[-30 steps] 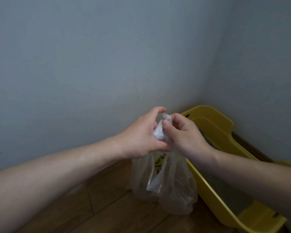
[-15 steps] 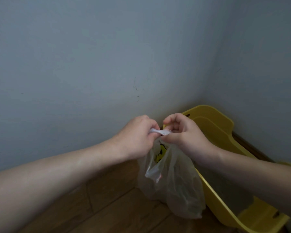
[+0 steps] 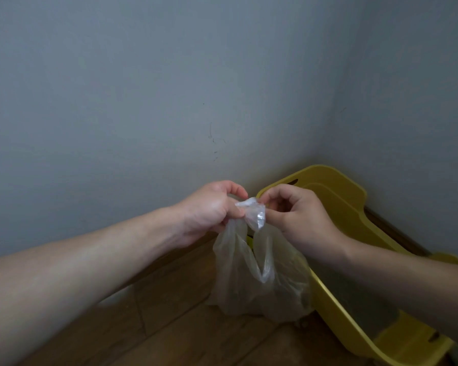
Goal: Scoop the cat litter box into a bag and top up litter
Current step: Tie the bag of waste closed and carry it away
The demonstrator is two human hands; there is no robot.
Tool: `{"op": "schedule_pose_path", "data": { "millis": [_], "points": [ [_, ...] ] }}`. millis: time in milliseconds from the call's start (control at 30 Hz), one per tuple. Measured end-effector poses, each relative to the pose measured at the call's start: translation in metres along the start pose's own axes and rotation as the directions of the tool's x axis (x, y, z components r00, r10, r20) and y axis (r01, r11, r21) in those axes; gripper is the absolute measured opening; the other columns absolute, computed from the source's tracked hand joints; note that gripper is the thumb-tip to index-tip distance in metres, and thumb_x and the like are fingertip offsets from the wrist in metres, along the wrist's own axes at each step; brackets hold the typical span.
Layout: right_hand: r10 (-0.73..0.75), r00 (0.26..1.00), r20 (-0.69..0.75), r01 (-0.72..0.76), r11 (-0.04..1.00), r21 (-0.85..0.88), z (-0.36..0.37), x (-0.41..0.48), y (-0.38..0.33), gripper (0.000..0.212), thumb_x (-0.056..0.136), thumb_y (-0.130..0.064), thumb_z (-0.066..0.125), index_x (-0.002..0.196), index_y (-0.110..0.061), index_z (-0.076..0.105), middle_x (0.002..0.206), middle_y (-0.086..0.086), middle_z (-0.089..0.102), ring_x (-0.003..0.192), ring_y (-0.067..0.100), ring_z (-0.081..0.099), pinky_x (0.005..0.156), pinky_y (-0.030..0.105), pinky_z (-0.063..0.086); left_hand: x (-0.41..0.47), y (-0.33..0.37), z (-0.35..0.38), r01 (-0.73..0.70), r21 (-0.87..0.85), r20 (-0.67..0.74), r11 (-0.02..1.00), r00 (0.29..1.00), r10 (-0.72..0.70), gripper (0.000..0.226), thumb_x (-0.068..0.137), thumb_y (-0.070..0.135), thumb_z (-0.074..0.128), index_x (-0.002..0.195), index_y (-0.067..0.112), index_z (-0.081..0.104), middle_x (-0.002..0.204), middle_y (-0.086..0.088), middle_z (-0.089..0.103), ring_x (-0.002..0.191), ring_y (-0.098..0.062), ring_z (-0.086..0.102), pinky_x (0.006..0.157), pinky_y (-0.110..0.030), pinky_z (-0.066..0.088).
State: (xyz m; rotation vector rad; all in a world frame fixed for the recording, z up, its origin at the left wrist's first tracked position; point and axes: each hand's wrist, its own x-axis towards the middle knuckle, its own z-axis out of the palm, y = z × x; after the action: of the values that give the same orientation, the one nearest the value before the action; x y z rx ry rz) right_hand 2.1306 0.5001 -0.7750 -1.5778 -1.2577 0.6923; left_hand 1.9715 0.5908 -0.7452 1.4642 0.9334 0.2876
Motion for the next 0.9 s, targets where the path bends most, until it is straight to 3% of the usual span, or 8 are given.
{"op": "schedule_pose_path", "data": {
  "millis": [133, 233, 333, 400, 500, 633, 733, 900],
  "points": [
    [-0.015, 0.997, 0.082, 0.004, 0.990, 0.140, -0.001, -0.004, 0.000, 0.014, 0.081, -0.012, 0.079, 0.092, -0.015, 0.071, 0.088, 0.004, 0.073, 0.084, 0.022, 0.070, 0.077, 0.042, 0.059, 0.003, -0.003, 0.001, -0.008, -0.163, -0.026, 0.987, 1.000, 0.004, 0.025, 0.090, -0.008, 0.051, 0.096, 0.016, 0.051, 0.069, -0.004, 0.048, 0.056, -0.011, 0.037, 0.048, -0.026, 0.017],
    [-0.024, 0.988, 0.151, -0.004, 0.984, 0.180, -0.001, -0.007, -0.003, 0.019, 0.086, -0.017, 0.075, 0.104, -0.014, 0.071, 0.099, 0.003, 0.074, 0.094, 0.017, 0.071, 0.086, 0.039, 0.058, 0.002, -0.003, 0.004, -0.046, -0.200, -0.083, 0.979, 0.996, 0.030, 0.023, 0.091, -0.007, 0.053, 0.091, 0.016, 0.052, 0.067, -0.001, 0.047, 0.054, -0.010, 0.038, 0.048, -0.025, 0.021],
    [-0.036, 0.994, 0.107, 0.020, 0.990, 0.141, 0.004, -0.007, -0.007, 0.019, 0.086, -0.026, 0.074, 0.102, -0.016, 0.070, 0.094, 0.001, 0.075, 0.087, 0.012, 0.071, 0.075, 0.033, 0.059, 0.001, -0.003, 0.009, -0.118, -0.197, -0.148, 0.973, 0.985, 0.089, 0.022, 0.089, -0.007, 0.058, 0.088, 0.014, 0.051, 0.063, 0.000, 0.050, 0.052, -0.010, 0.041, 0.049, -0.023, 0.029],
    [-0.058, 0.998, 0.002, 0.058, 0.997, 0.043, 0.006, -0.002, -0.009, 0.012, 0.089, -0.030, 0.070, 0.090, -0.018, 0.071, 0.084, 0.006, 0.072, 0.078, 0.024, 0.068, 0.067, 0.044, 0.057, -0.002, -0.002, 0.009, -0.175, -0.230, -0.147, 0.957, 0.979, 0.143, 0.019, 0.088, -0.007, 0.062, 0.090, 0.011, 0.055, 0.065, -0.002, 0.057, 0.054, -0.011, 0.046, 0.051, -0.023, 0.035],
    [-0.076, 0.993, -0.088, 0.075, 0.997, -0.007, 0.004, 0.008, -0.013, 0.017, 0.094, -0.030, 0.065, 0.080, -0.021, 0.069, 0.079, 0.009, 0.070, 0.077, 0.030, 0.065, 0.069, 0.054, 0.054, -0.008, 0.001, -0.001, -0.247, -0.247, -0.159, 0.937, 0.964, 0.212, 0.019, 0.083, -0.009, 0.067, 0.094, 0.006, 0.065, 0.075, -0.006, 0.069, 0.064, -0.013, 0.062, 0.060, -0.022, 0.052],
    [-0.081, 0.993, -0.081, 0.080, 0.997, -0.010, 0.002, 0.015, -0.018, 0.019, 0.094, -0.030, 0.064, 0.077, -0.025, 0.067, 0.080, 0.006, 0.070, 0.079, 0.028, 0.066, 0.073, 0.055, 0.055, -0.008, -0.001, -0.015, -0.330, 0.148, -0.272, 0.932, 0.893, 0.360, 0.009, 0.084, 0.000, 0.072, 0.088, 0.009, 0.073, 0.062, 0.003, 0.067, 0.056, -0.009, 0.060, 0.056, -0.020, 0.052],
    [-0.041, 0.997, -0.066, 0.041, 0.999, -0.014, 0.003, 0.016, -0.019, 0.018, 0.095, -0.028, 0.062, 0.079, -0.023, 0.067, 0.080, 0.000, 0.072, 0.080, 0.017, 0.069, 0.076, 0.045, 0.059, -0.004, -0.008, -0.024, -0.311, 0.533, -0.286, 0.787, 0.809, 0.514, 0.014, 0.086, 0.020, 0.074, 0.074, 0.026, 0.071, 0.056, 0.014, 0.062, 0.052, 0.000, 0.056, 0.054, -0.017, 0.048],
    [0.044, 0.992, -0.122, -0.053, 0.996, -0.074, -0.005, 0.019, -0.009, 0.020, 0.097, -0.026, 0.060, 0.081, -0.016, 0.066, 0.078, -0.002, 0.070, 0.075, 0.010, 0.067, 0.071, 0.032, 0.057, 0.002, -0.024, -0.041, -0.219, 0.615, -0.390, 0.757, 0.750, 0.534, 0.022, 0.089, 0.025, 0.070, 0.069, 0.016, 0.067, 0.061, 0.000, 0.063, 0.062, -0.021, 0.061, 0.059, -0.034, 0.051]
  ]
}}
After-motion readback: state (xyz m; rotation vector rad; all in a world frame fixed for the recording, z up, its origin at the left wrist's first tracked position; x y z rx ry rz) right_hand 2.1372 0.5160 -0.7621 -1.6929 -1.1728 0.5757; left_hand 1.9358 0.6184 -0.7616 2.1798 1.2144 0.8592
